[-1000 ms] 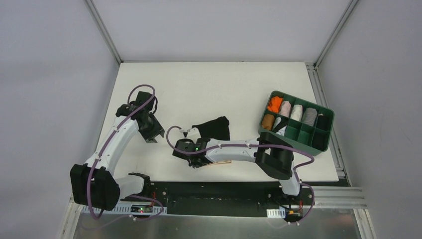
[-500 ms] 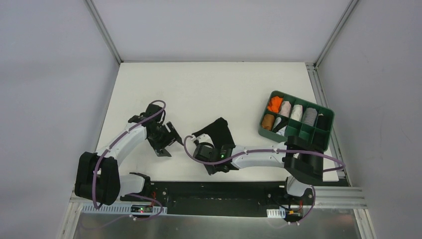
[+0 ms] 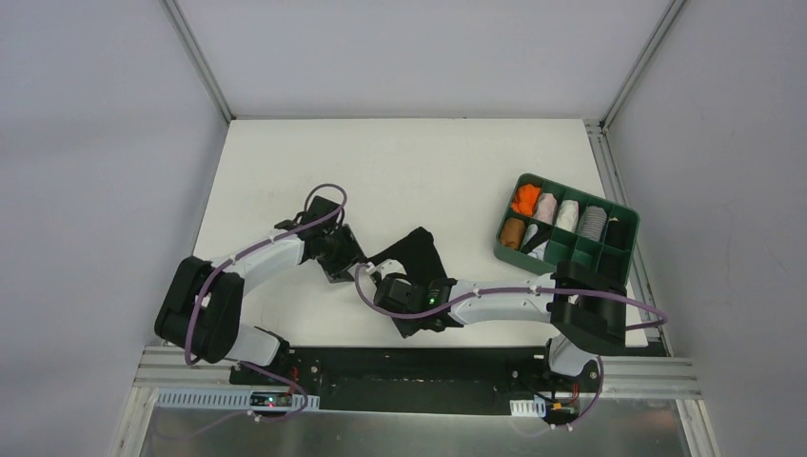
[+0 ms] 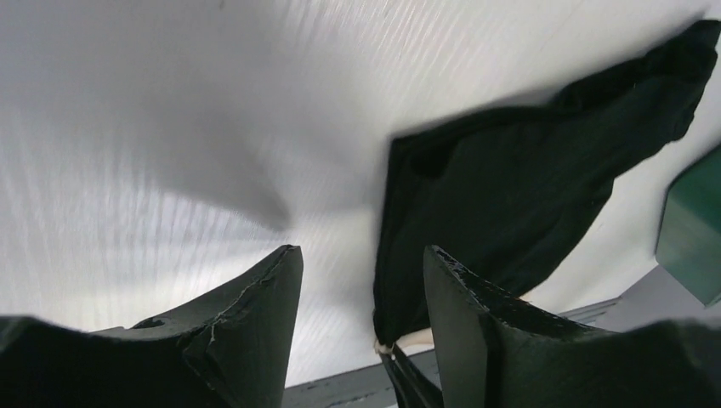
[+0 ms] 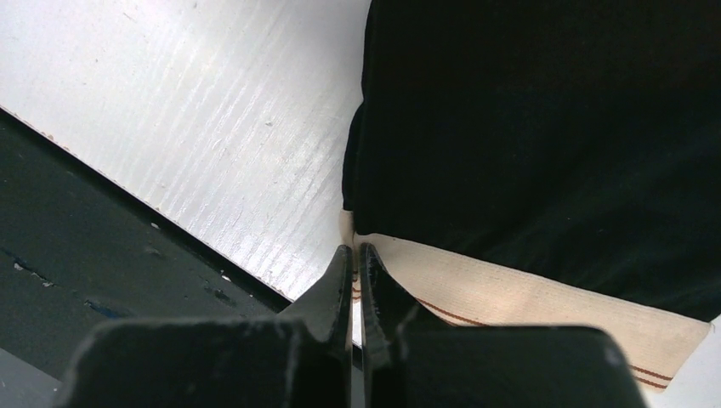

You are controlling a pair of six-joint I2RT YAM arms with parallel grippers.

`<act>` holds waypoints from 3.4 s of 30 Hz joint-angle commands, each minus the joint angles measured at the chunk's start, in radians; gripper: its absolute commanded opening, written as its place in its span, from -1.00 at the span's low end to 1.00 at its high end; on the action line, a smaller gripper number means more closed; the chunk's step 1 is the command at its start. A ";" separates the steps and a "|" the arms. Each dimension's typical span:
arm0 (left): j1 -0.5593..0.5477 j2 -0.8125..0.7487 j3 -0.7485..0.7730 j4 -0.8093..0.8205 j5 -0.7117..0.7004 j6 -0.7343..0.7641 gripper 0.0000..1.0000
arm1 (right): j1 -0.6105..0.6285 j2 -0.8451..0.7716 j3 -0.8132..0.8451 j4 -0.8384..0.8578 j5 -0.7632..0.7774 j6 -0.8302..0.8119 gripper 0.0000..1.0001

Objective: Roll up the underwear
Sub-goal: Fold the underwear at the center of the board.

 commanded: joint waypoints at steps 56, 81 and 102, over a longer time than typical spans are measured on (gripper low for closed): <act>-0.001 0.024 0.068 -0.200 -0.053 0.117 -1.00 | 0.083 -0.015 -0.075 0.014 0.116 -0.058 -0.04; 0.000 -0.149 -0.033 -0.174 -0.016 0.105 0.00 | 0.089 -0.032 -0.082 0.038 0.104 -0.050 -1.00; 0.000 0.076 0.036 -0.167 -0.181 0.181 -1.00 | 0.088 -0.065 -0.062 -0.007 0.165 -0.047 -0.38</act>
